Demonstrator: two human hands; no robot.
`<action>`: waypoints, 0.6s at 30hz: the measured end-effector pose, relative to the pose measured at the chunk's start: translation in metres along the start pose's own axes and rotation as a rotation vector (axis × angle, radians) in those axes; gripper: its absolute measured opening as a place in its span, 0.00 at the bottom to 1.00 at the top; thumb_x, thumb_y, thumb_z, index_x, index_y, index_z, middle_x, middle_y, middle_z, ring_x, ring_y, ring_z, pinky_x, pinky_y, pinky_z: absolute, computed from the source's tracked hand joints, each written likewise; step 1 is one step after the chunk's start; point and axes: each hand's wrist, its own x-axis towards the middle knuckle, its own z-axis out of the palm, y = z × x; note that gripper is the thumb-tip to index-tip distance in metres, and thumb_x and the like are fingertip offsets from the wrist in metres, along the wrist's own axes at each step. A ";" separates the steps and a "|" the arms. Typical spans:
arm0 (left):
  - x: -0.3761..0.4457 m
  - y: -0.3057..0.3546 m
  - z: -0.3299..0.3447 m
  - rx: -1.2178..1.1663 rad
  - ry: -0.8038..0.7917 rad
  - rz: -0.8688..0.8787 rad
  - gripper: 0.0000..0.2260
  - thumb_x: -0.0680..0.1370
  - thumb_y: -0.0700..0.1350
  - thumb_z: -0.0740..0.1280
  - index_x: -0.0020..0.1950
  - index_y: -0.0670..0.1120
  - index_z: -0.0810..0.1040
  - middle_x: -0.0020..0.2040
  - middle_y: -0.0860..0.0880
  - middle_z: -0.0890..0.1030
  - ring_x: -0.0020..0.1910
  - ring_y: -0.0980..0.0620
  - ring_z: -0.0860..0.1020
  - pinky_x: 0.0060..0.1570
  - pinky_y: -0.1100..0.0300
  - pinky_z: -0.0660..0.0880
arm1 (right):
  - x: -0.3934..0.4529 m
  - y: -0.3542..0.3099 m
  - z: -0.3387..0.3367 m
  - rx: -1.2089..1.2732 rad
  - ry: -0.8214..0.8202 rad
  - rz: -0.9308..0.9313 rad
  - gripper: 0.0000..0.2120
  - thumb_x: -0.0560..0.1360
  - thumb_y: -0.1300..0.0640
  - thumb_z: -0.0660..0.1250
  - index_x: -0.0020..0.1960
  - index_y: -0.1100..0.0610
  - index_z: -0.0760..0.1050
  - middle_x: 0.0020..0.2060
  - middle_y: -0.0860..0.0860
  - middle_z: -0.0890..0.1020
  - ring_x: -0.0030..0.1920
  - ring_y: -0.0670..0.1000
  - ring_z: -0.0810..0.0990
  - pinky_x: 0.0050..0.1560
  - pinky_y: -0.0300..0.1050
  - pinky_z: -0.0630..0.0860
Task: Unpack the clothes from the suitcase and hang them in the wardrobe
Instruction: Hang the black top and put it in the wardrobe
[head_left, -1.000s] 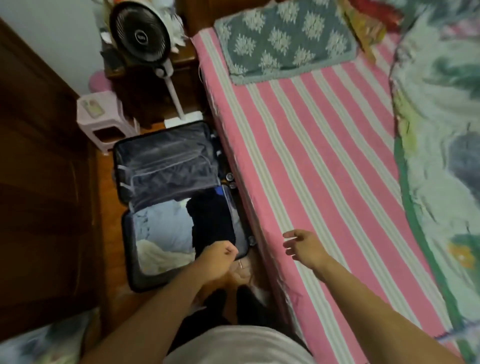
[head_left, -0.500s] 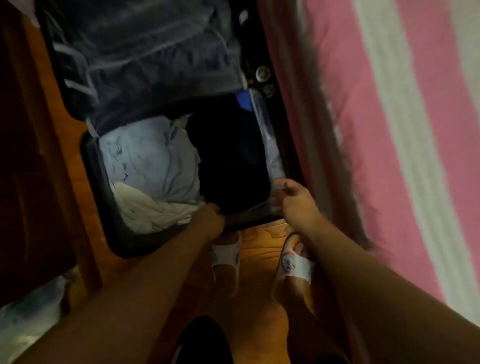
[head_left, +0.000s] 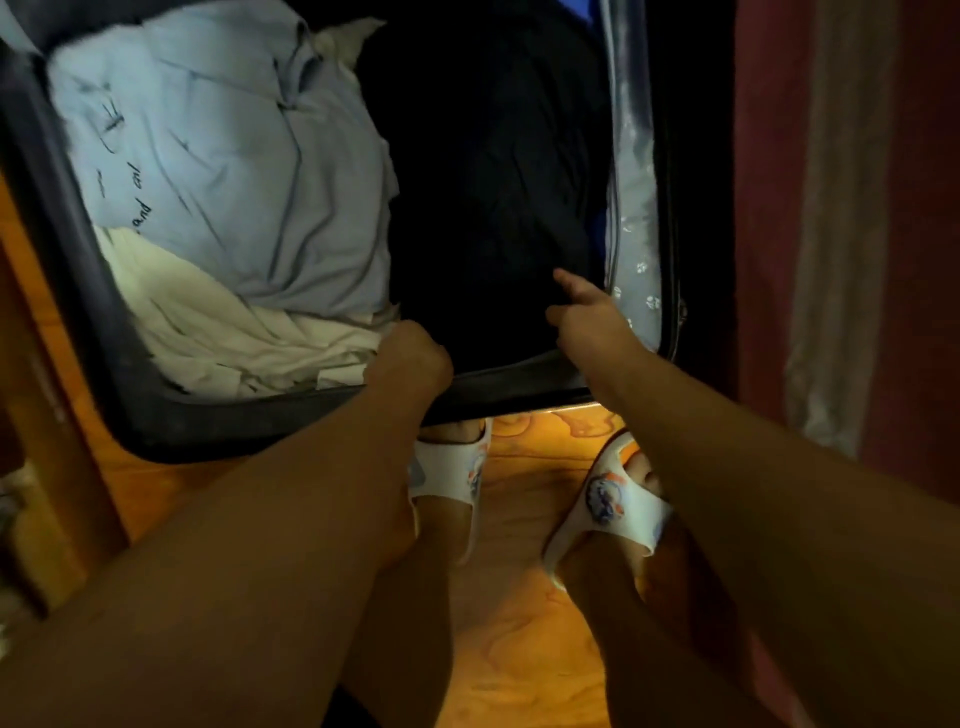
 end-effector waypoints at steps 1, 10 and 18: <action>-0.011 -0.004 -0.003 -0.038 0.024 0.023 0.13 0.81 0.45 0.65 0.62 0.37 0.76 0.60 0.38 0.79 0.60 0.37 0.78 0.58 0.48 0.74 | -0.010 -0.002 -0.003 0.000 -0.001 0.002 0.28 0.79 0.69 0.61 0.76 0.51 0.66 0.61 0.56 0.78 0.34 0.43 0.75 0.28 0.30 0.71; -0.228 0.019 -0.147 -0.415 0.204 0.357 0.12 0.84 0.46 0.62 0.61 0.39 0.79 0.54 0.44 0.81 0.54 0.45 0.78 0.49 0.59 0.68 | -0.222 -0.062 -0.068 0.126 -0.018 0.020 0.27 0.80 0.71 0.60 0.77 0.56 0.64 0.54 0.51 0.76 0.34 0.54 0.74 0.41 0.52 0.76; -0.467 0.075 -0.392 -0.536 0.125 0.738 0.15 0.83 0.53 0.61 0.43 0.44 0.72 0.43 0.40 0.75 0.44 0.40 0.76 0.47 0.41 0.72 | -0.474 -0.151 -0.127 0.143 0.076 -0.226 0.23 0.80 0.67 0.64 0.73 0.56 0.69 0.51 0.49 0.79 0.37 0.54 0.76 0.39 0.49 0.70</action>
